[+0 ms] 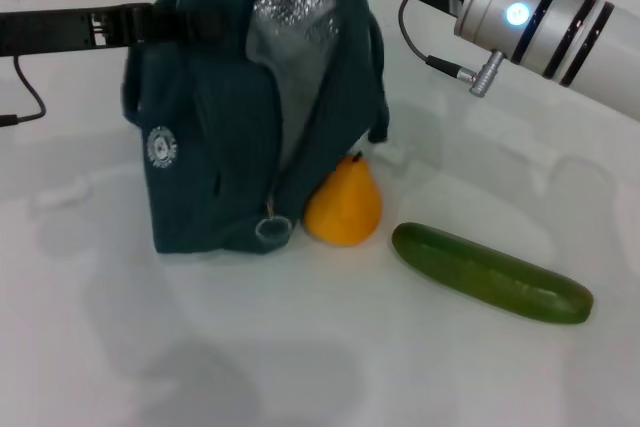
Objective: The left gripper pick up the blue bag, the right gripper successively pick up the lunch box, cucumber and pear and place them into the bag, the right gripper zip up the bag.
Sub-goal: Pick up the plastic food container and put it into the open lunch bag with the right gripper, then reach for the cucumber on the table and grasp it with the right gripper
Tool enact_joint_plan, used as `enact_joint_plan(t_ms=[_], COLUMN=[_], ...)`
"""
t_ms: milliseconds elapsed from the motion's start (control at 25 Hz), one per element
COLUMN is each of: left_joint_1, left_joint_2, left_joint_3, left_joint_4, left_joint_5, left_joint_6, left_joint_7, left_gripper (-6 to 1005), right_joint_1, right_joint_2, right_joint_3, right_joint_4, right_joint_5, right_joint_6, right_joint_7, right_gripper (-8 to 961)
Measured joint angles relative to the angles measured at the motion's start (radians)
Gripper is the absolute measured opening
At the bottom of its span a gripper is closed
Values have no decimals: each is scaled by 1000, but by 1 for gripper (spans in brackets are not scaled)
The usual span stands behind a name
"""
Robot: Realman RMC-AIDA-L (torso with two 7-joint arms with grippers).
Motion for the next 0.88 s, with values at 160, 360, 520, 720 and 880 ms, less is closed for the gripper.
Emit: enact_joint_plan(t_ms=[160,360,520,720,880], left_joint_1=[0,1,5,7,8], left_joint_2=[0,0,0,0,1], left_joint_3=[0,0,0,0,0], left_joint_4=[0,0,0,-6,-11], left_joint_5=[2,2,2,2,2], left_joint_6=[-2,-5,-6,-7,-7], left_joint_7=[0,0,0,0,0], left_gripper=[68,68,68,68,69], right_joint_1=[0,-14,-45,-95,-158], right_joint_2=[0,0,0,0,0], right_joint_3=[0,0,-1,-52,-174], right_joint_4=[-6,-37,-79,-182,-336], right_joint_5=[0,1,2,0,1], right_joint_6=[-1,-35,-78,-124,-161], right_joint_7=[-1,-11,-42,-80,-149], right_gripper=[255,426,581,661,662])
